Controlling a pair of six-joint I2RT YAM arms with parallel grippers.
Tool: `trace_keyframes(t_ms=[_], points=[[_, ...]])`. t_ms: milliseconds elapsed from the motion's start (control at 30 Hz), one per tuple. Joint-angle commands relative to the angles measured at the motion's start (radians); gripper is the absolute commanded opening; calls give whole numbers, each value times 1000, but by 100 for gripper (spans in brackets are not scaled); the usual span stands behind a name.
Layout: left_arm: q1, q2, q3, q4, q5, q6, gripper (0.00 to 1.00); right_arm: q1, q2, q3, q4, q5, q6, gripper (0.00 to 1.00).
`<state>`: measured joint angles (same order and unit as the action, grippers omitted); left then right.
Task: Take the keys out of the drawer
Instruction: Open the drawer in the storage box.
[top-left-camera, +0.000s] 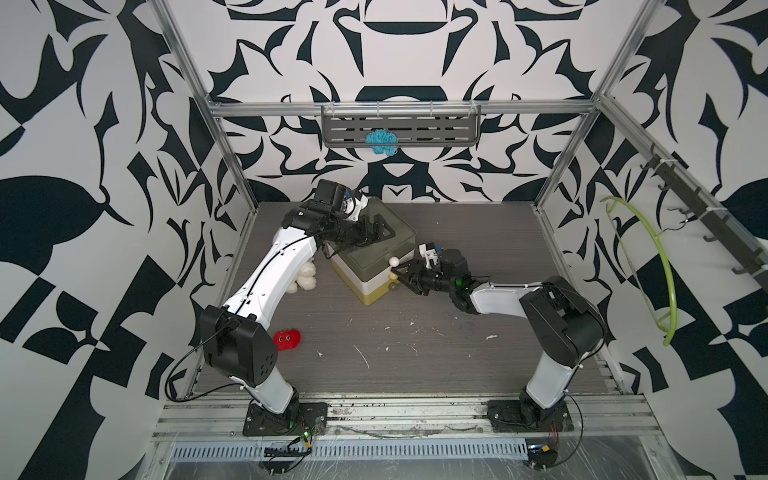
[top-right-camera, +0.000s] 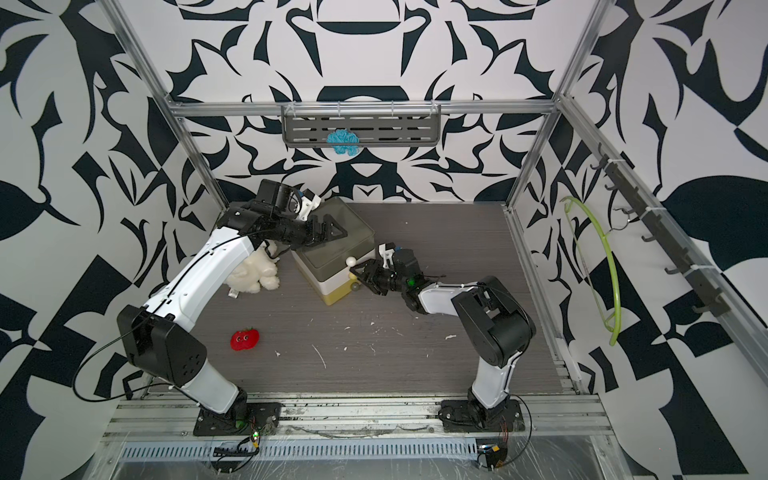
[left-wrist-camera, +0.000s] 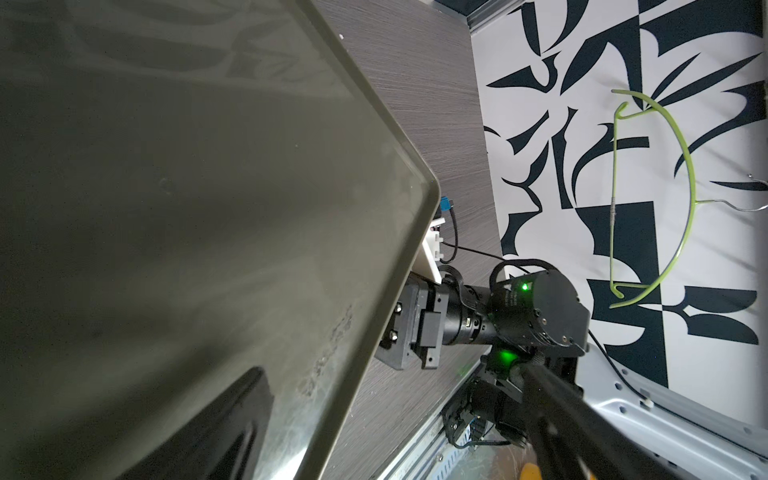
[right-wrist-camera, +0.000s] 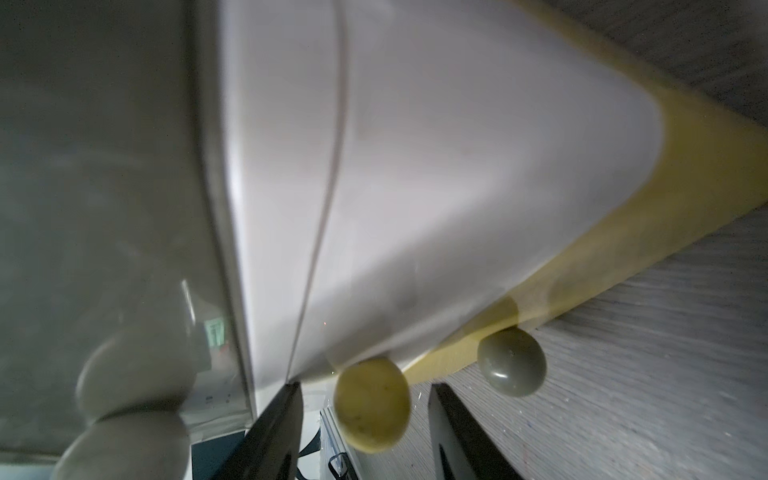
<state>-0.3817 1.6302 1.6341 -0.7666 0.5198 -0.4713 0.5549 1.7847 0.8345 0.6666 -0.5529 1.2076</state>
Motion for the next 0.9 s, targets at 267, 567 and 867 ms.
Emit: trace_keyframes(t_ms=[267, 567, 867], points=[[4, -11, -56, 16, -1, 7, 99, 13, 16, 61, 42, 5, 21, 48], [4, -19, -73, 18, -3, 10, 99, 20, 36, 77, 50, 18, 34, 38], [4, -30, -78, 22, -3, 9, 99, 21, 23, 42, 67, 42, 41, 23]])
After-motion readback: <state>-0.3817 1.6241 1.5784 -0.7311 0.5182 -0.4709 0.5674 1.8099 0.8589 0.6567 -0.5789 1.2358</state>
